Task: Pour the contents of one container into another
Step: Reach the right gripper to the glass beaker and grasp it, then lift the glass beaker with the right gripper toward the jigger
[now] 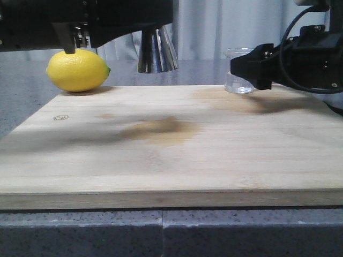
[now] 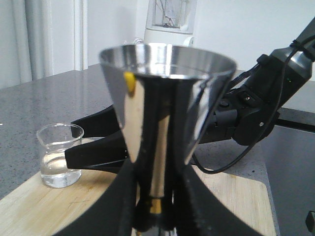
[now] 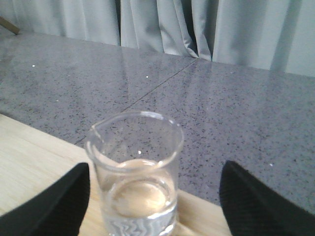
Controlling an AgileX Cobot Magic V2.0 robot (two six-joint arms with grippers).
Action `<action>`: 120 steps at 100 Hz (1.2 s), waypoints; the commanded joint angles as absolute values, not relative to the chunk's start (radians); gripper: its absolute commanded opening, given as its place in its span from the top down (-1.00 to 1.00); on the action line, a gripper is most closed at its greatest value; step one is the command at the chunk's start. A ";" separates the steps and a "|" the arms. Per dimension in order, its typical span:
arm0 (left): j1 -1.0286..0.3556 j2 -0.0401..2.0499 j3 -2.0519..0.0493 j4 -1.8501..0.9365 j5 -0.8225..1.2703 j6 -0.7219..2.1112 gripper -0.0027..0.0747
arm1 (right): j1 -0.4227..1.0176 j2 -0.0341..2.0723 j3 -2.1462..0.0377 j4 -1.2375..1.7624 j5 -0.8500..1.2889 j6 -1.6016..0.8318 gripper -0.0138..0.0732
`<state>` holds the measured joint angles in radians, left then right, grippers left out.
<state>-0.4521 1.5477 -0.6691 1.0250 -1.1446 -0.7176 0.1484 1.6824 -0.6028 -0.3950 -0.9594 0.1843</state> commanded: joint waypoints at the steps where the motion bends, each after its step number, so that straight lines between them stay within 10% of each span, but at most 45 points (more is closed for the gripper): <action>1: -0.448 1.506 -0.689 0.976 -1.313 -0.724 0.98 | 0.147 1.658 -0.643 -0.402 -1.035 0.194 -0.47; 120: -0.448 1.506 -0.689 0.976 -1.311 -0.724 0.98 | 0.164 1.731 -0.714 -0.483 -1.024 0.230 -0.20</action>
<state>-0.4504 1.5477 -0.6691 1.0250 -1.1446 -0.7176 0.1622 1.7651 -0.6879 -0.4804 -0.9575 0.2265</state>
